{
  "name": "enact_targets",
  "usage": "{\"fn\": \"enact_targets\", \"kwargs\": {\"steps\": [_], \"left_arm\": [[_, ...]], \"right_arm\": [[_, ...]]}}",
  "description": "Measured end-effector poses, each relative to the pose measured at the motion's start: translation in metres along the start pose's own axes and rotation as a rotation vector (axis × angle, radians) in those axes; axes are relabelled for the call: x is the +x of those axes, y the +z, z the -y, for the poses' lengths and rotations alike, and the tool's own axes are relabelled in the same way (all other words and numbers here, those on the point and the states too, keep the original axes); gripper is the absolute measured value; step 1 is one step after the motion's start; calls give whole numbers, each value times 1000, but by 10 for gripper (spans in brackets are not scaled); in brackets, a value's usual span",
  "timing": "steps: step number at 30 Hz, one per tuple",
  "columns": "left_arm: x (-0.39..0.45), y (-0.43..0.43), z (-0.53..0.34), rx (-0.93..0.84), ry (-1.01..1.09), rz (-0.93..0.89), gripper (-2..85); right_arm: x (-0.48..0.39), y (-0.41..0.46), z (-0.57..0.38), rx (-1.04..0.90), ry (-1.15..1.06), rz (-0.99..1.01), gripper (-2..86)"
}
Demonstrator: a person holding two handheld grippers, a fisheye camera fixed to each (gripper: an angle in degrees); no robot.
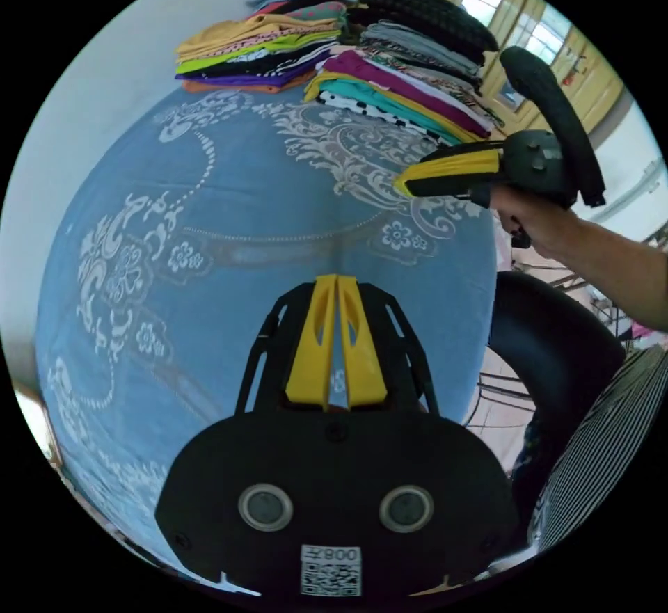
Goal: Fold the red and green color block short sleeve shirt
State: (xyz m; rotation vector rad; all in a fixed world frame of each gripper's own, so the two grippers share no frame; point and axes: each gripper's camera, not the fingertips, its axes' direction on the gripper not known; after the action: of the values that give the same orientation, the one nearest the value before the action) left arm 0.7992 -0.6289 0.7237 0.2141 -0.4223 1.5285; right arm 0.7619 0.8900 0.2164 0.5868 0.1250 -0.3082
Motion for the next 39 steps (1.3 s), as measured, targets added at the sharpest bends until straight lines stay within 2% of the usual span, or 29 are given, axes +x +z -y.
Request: {"fn": "enact_targets", "kwargs": {"steps": [2,6,14,19,25,34,39], "left_arm": [[26,-17,-22,-25,-37,51,6],[61,-17,-48,-153,-53,103,3],[118,-36,-75,-98,-126,250,1],[131,-51,-83,-107,-192,205,2],[147,-71,-93,-90,-242,165,2],[173,-105,-102,-78,-287,156,2],[188,-125,-104,-68,-289,163,1]], "right_arm": [[17,-38,-8,46,17,103,0],[57,-90,-18,147,67,86,2],[193,-156,20,276,221,49,29],[245,-161,83,279,215,27,61],[276,-135,137,183,172,-46,74],[338,-150,141,218,225,-47,13],[391,-175,129,262,301,100,1]]}}
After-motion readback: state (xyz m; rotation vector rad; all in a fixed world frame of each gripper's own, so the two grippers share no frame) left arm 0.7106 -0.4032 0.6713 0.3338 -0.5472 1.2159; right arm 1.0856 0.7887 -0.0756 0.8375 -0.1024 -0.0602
